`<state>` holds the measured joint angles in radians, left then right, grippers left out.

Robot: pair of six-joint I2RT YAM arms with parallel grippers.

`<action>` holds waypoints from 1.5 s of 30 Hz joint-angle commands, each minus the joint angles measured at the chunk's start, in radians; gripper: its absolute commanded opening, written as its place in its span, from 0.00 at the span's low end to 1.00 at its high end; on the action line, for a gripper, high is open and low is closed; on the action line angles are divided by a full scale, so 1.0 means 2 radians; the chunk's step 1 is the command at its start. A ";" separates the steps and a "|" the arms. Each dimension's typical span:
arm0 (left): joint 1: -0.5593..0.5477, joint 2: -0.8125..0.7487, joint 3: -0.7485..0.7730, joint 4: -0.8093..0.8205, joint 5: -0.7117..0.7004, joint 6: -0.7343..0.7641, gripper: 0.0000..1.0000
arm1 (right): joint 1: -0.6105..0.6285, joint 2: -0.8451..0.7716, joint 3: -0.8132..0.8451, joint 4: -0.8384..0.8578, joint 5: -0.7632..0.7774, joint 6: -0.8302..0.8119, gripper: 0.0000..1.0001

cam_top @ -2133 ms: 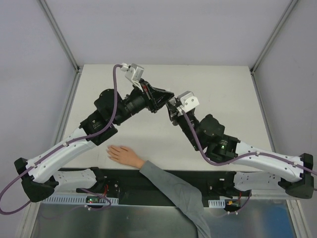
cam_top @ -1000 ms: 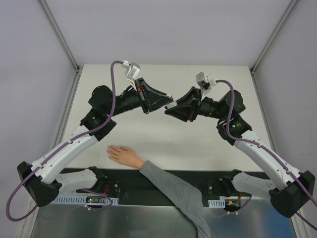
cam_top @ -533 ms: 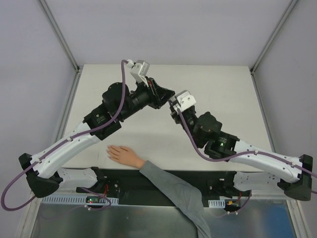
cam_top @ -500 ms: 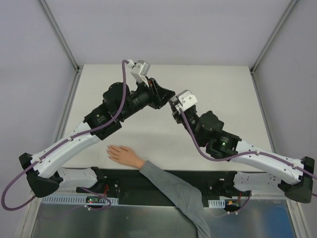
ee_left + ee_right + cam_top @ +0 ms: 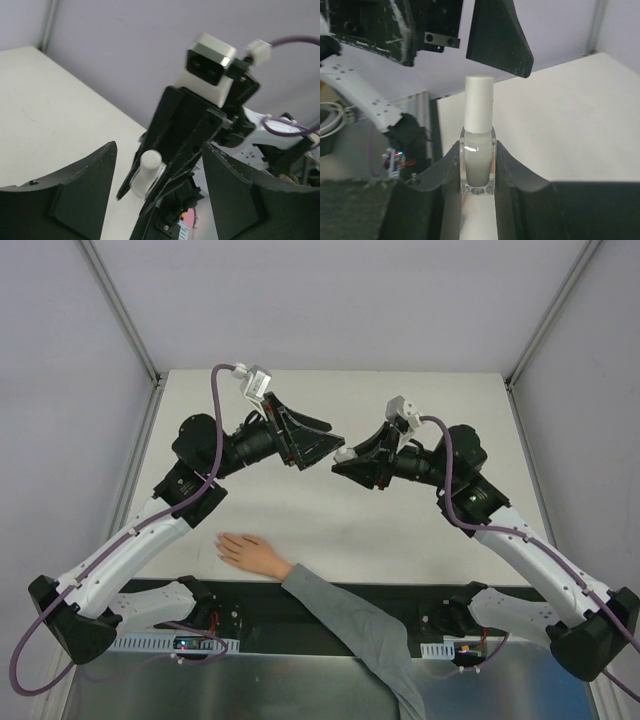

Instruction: Paint the nails

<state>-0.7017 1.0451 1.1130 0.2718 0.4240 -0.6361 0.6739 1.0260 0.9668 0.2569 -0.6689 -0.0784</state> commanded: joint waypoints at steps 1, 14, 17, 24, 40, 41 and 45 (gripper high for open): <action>0.003 0.010 0.006 0.093 0.117 -0.042 0.65 | -0.014 0.022 0.020 0.136 -0.155 0.133 0.00; -0.001 0.021 0.042 -0.021 0.009 -0.014 0.00 | 0.119 -0.014 0.054 -0.091 0.216 -0.106 0.00; -0.047 0.022 0.049 -0.072 -0.113 0.014 0.00 | 0.306 0.028 0.055 0.021 0.729 -0.339 0.00; -0.074 0.044 0.080 -0.100 -0.196 0.007 0.00 | 0.317 0.014 0.046 -0.001 0.631 -0.311 0.00; -0.032 -0.022 0.017 -0.043 -0.053 -0.007 0.72 | 0.028 0.012 0.027 0.065 -0.074 0.037 0.00; -0.029 -0.023 0.008 -0.028 -0.041 -0.012 0.71 | 0.024 0.015 0.025 0.079 -0.081 0.070 0.00; -0.019 -0.016 0.010 -0.019 0.000 -0.020 0.56 | 0.006 0.031 0.024 0.131 -0.105 0.119 0.00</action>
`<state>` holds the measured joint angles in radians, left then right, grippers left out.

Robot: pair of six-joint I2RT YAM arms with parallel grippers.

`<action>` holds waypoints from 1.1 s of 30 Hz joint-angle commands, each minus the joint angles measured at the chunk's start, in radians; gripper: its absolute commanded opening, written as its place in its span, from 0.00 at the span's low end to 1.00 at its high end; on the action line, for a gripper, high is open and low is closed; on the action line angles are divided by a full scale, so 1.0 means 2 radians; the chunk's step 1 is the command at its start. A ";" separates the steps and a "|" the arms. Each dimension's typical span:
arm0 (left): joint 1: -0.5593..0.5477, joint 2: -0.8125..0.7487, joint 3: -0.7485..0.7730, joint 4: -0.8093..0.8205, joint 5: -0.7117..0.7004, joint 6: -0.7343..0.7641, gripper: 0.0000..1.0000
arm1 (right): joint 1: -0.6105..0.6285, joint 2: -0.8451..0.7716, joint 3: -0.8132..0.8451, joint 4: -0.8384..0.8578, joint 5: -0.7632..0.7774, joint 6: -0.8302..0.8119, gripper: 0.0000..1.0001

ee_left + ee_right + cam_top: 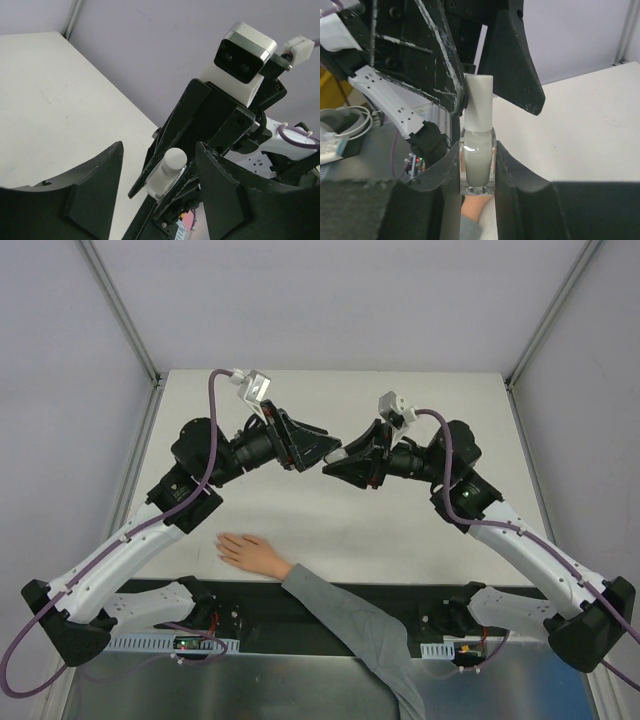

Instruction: Paint the nails

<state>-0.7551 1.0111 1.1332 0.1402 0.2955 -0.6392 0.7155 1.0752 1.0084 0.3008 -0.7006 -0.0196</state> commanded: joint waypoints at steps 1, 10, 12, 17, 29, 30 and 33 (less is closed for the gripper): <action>0.009 0.003 0.002 0.046 0.068 -0.020 0.51 | -0.016 0.009 0.004 0.113 -0.088 0.093 0.00; 0.003 0.014 0.011 0.025 -0.051 -0.020 0.00 | 0.218 -0.033 0.015 -0.059 0.566 -0.244 0.00; -0.015 0.020 0.011 0.013 -0.098 -0.022 0.00 | 0.298 -0.004 0.017 0.010 0.797 -0.348 0.00; -0.024 0.037 0.026 -0.010 -0.136 -0.042 0.00 | 0.313 0.015 0.015 0.034 0.734 -0.378 0.00; -0.007 -0.005 0.000 0.026 -0.025 -0.009 0.83 | 0.054 -0.036 0.002 -0.019 0.044 -0.055 0.00; -0.004 -0.014 -0.008 0.051 -0.016 -0.011 0.83 | 0.036 -0.031 0.001 0.007 0.023 -0.018 0.00; 0.005 -0.023 -0.037 0.092 0.016 -0.029 0.79 | 0.009 -0.013 0.002 0.046 -0.046 0.033 0.00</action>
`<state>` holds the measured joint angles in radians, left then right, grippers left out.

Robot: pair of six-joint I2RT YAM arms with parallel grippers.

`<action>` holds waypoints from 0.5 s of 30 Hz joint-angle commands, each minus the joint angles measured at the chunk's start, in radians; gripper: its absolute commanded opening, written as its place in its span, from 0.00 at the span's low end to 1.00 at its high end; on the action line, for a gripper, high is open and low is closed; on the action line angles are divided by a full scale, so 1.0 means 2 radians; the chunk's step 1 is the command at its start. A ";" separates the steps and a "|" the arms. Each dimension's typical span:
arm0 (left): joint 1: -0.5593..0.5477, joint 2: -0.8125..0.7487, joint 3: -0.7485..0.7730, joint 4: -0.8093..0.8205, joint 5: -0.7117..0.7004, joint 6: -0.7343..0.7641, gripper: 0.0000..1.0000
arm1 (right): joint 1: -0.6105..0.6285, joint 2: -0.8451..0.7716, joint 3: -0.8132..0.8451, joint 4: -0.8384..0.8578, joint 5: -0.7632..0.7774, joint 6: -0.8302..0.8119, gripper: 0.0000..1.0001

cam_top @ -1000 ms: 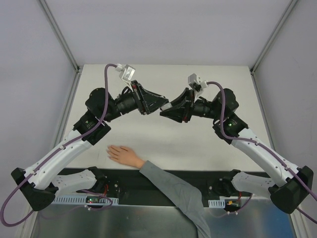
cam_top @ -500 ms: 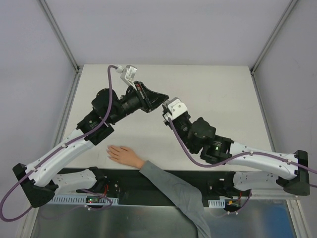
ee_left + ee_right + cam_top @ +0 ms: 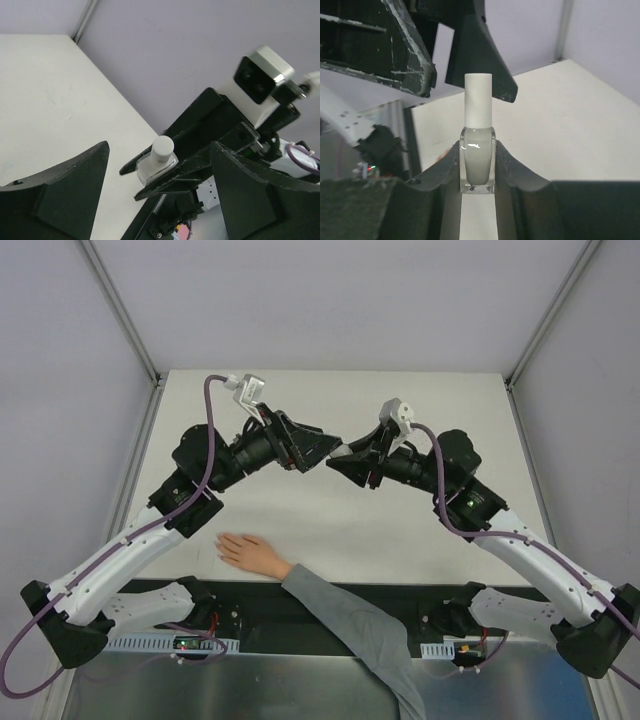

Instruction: Paint the nails

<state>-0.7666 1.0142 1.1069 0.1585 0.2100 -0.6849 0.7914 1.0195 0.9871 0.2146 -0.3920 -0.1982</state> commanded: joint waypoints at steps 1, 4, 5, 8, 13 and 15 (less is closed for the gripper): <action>0.013 -0.025 -0.030 0.099 0.070 -0.014 0.77 | -0.034 0.020 0.013 0.117 -0.214 0.152 0.00; 0.014 -0.015 -0.022 0.101 0.083 -0.018 0.72 | -0.049 0.034 0.004 0.183 -0.243 0.214 0.00; 0.016 -0.009 -0.019 0.099 0.094 -0.018 0.67 | -0.051 0.036 0.002 0.197 -0.249 0.226 0.00; 0.016 -0.001 -0.010 0.103 0.110 -0.020 0.47 | -0.061 0.046 -0.005 0.239 -0.251 0.260 0.00; 0.016 0.007 0.010 0.079 0.100 -0.009 0.00 | -0.048 0.026 0.004 0.121 -0.169 0.181 0.00; 0.013 0.008 0.017 0.037 0.038 -0.009 0.00 | 0.084 -0.011 0.026 -0.049 0.135 -0.045 0.00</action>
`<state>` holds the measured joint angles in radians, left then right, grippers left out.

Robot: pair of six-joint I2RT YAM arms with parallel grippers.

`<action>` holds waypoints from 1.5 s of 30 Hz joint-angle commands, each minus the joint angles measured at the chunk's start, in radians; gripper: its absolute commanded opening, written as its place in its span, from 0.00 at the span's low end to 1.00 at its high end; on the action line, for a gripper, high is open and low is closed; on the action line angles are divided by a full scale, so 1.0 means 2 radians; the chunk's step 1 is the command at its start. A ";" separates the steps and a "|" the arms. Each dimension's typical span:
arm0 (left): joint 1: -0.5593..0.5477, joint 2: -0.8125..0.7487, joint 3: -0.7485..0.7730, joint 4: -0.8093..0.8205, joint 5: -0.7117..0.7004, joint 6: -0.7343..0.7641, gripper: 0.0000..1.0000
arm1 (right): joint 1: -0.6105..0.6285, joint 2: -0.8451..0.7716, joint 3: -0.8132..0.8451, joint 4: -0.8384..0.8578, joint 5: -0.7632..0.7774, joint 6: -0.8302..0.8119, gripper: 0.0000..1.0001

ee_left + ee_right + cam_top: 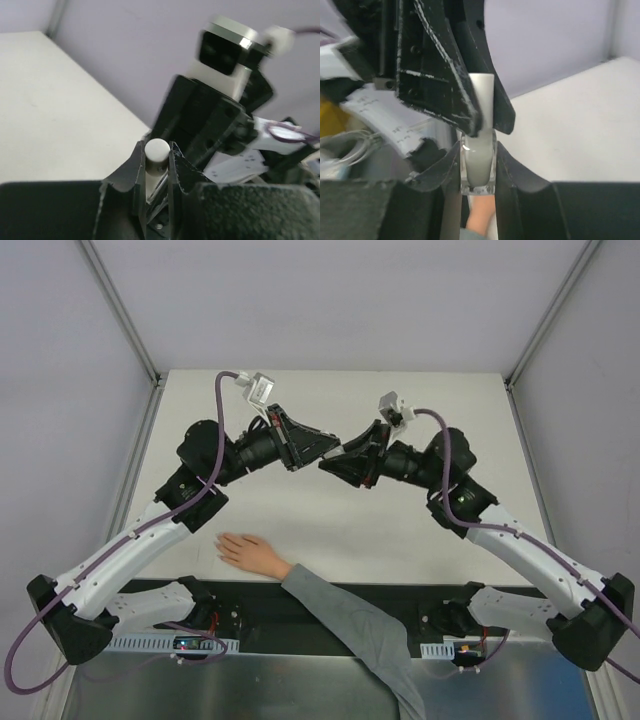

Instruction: Paint the nails

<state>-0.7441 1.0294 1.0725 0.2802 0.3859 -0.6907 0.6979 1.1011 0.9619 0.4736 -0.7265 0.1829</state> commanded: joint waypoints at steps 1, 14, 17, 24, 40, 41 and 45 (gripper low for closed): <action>-0.001 -0.001 0.037 -0.039 -0.081 -0.008 0.00 | 0.190 -0.051 0.041 -0.175 0.599 -0.302 0.00; -0.010 0.023 0.070 -0.099 -0.148 -0.026 0.25 | 0.228 -0.063 0.008 -0.131 0.464 -0.355 0.00; -0.004 0.006 0.057 -0.077 -0.105 -0.014 0.77 | 0.134 -0.070 0.011 -0.139 0.258 -0.250 0.00; 0.027 -0.032 -0.024 0.049 -0.020 -0.051 0.81 | 0.042 -0.045 0.021 -0.061 0.021 -0.102 0.00; 0.027 0.023 0.039 -0.042 -0.031 -0.065 0.00 | 0.201 -0.060 0.040 -0.167 0.478 -0.311 0.00; 0.027 0.024 0.039 -0.049 -0.050 -0.073 0.00 | 0.204 -0.062 0.040 -0.165 0.492 -0.315 0.00; 0.028 0.021 0.040 -0.059 -0.050 -0.075 0.38 | 0.202 -0.066 0.036 -0.166 0.488 -0.319 0.00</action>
<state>-0.6941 1.0592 1.1191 0.2081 0.3565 -0.8116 1.0779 0.9905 0.9943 0.1471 0.1215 -0.3218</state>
